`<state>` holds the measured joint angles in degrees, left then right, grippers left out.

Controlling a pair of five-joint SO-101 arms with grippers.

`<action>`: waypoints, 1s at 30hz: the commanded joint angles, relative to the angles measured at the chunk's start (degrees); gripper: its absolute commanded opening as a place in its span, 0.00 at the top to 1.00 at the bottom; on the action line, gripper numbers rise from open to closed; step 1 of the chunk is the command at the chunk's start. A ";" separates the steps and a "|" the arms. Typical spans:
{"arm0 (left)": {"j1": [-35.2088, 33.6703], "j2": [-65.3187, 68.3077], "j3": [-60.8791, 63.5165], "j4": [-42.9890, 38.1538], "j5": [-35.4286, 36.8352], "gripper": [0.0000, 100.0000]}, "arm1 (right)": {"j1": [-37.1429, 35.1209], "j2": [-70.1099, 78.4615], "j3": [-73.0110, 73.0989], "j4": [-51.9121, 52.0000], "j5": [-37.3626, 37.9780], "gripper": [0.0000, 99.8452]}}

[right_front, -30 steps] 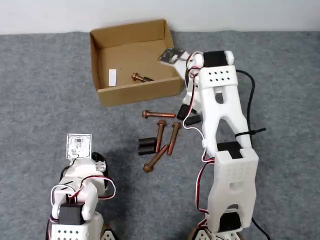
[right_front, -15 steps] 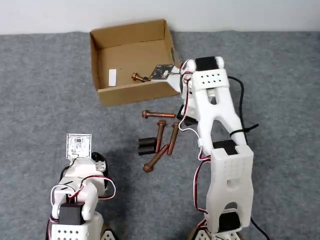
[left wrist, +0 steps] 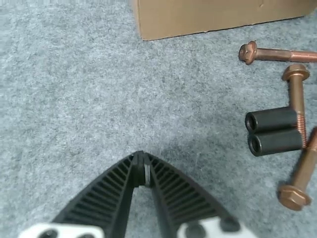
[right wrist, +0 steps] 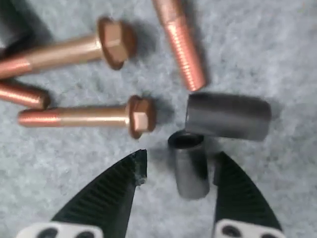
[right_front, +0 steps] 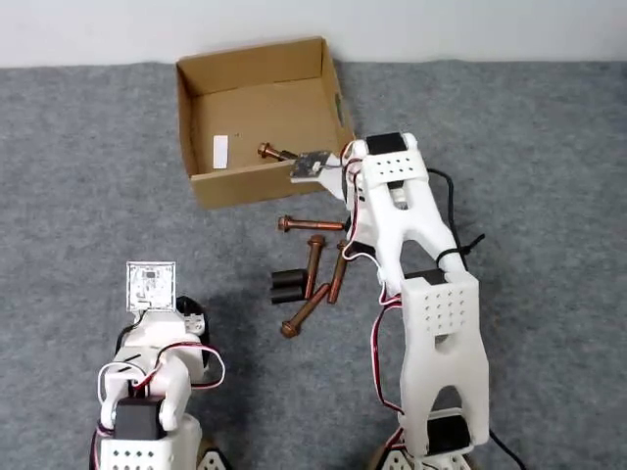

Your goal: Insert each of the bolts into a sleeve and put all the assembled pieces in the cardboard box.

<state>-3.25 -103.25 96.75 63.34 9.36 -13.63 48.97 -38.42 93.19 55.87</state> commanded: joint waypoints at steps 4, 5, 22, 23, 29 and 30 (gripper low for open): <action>-0.44 -0.09 -0.22 -1.76 0.44 0.99 | -0.13 1.10 -0.53 -0.40 0.35 1.00; -0.44 -0.09 -0.22 -1.67 0.44 0.99 | -0.04 1.10 -0.53 -0.22 0.35 0.99; -0.09 -0.09 -0.22 -1.85 0.44 0.99 | -1.36 -24.48 -4.40 9.89 -30.59 0.99; -0.09 -0.09 -0.22 -1.85 0.44 0.99 | -1.36 -27.30 -2.11 9.89 -32.18 0.99; 0.00 -0.09 -0.31 -2.99 1.14 0.99 | -0.75 -43.91 13.27 9.89 -54.42 0.99; 0.00 -0.09 -0.31 -2.90 2.11 0.99 | -0.57 -46.81 16.18 9.89 -57.85 0.99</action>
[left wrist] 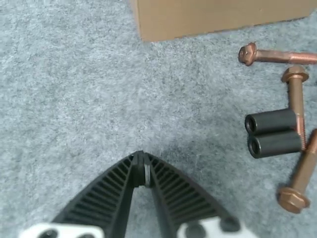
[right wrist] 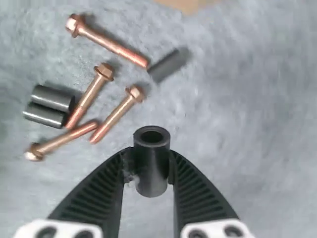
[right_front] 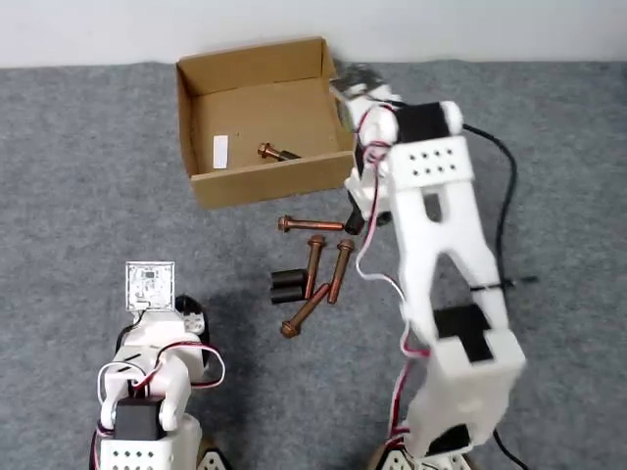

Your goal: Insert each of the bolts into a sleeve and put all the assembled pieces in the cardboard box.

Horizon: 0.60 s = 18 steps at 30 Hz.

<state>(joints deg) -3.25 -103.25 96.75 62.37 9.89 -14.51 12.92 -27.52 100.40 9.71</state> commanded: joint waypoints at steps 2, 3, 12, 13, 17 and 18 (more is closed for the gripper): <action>1.23 -0.09 -0.31 -1.76 3.43 0.99 | 1.36 -16.48 11.96 2.59 -15.30 0.99; 2.64 -0.09 -0.31 -1.49 3.87 0.99 | 1.98 -19.12 15.30 2.59 -16.62 0.99; 8.18 -0.35 -0.31 2.29 3.87 0.99 | 11.74 -40.57 35.69 1.10 -29.89 0.99; 8.18 -0.35 -0.31 2.29 3.78 0.99 | 12.53 -42.86 37.89 0.66 -30.68 0.99; 8.18 -0.44 -1.71 1.93 1.67 0.99 | 15.69 -53.58 48.97 -3.03 -30.95 0.99; 8.18 -0.44 -2.33 1.93 0.53 0.99 | 16.57 -56.92 52.04 -4.44 -30.86 0.99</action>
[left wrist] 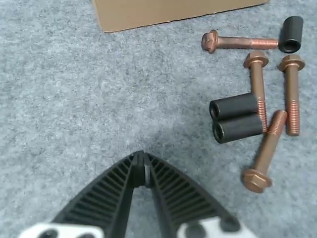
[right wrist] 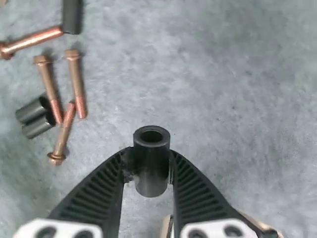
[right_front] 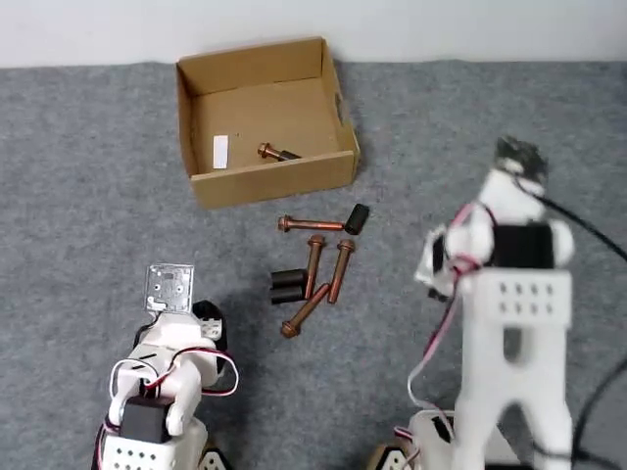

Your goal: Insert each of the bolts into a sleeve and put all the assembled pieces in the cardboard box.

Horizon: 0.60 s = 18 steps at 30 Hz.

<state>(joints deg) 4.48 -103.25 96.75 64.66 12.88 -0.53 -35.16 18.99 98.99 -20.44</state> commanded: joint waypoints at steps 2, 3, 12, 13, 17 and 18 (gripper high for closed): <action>0.44 -0.35 -3.65 -0.35 -4.40 0.99 | 4.18 -16.04 12.31 -6.46 0.35 0.99; 0.44 -0.09 -4.53 -0.09 -5.01 0.99 | 4.88 -19.65 15.74 -7.96 0.88 0.99; 0.88 0.00 -10.86 0.00 -6.33 0.99 | 11.21 -49.27 36.66 -14.46 8.35 0.99; 0.97 0.00 -11.82 0.00 -6.33 0.99 | 11.21 -51.38 37.63 -14.02 9.05 0.99; 1.14 1.58 -16.04 2.46 -6.42 0.99 | 11.30 -57.89 40.44 -12.35 10.20 0.99; 1.76 3.25 -17.19 3.69 -6.42 0.99 | 11.38 -59.12 41.14 -12.53 10.20 0.99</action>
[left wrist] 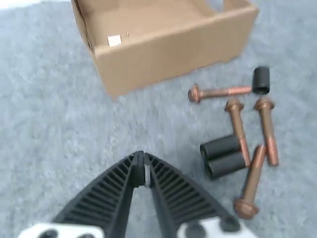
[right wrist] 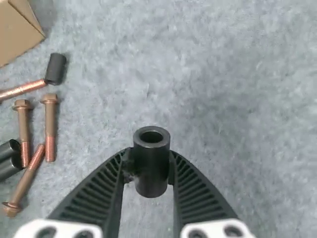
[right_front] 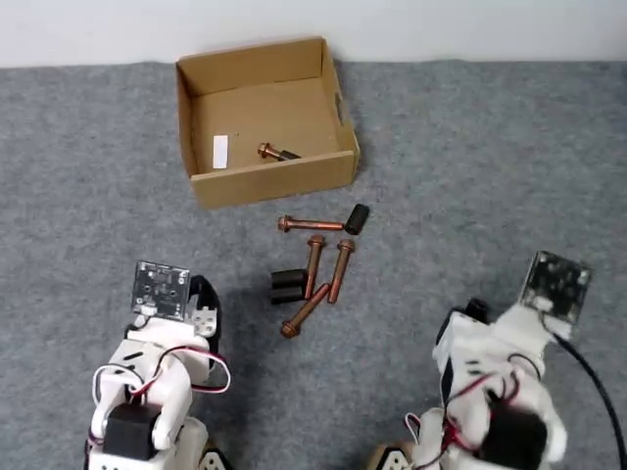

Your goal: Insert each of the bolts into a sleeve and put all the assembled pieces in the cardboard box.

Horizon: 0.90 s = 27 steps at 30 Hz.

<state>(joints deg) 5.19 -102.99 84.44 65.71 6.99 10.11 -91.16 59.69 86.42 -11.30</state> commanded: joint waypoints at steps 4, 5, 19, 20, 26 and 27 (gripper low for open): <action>3.08 14.15 -12.88 5.63 -0.26 0.99 | 0.75 -6.55 2.29 -0.75 1.05 0.99; 3.69 17.93 -15.25 5.80 -0.26 0.99 | 0.75 -7.25 2.81 -0.84 1.05 0.99; 16.62 71.30 -52.79 5.80 11.08 0.99 | 0.75 -11.65 4.31 -1.19 1.14 0.99; 17.49 74.81 -54.99 5.80 12.13 0.99 | 0.75 -12.26 4.31 -1.19 1.14 0.99; 19.69 94.33 -67.65 5.80 16.97 0.99 | 0.75 -12.79 4.40 -1.19 1.14 0.99; 19.69 96.88 -70.02 5.80 16.97 0.99 | 0.75 -12.79 4.40 -1.19 1.14 0.99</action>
<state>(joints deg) 24.35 -12.97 22.46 71.34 22.73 10.11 -103.56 64.35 86.42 -10.77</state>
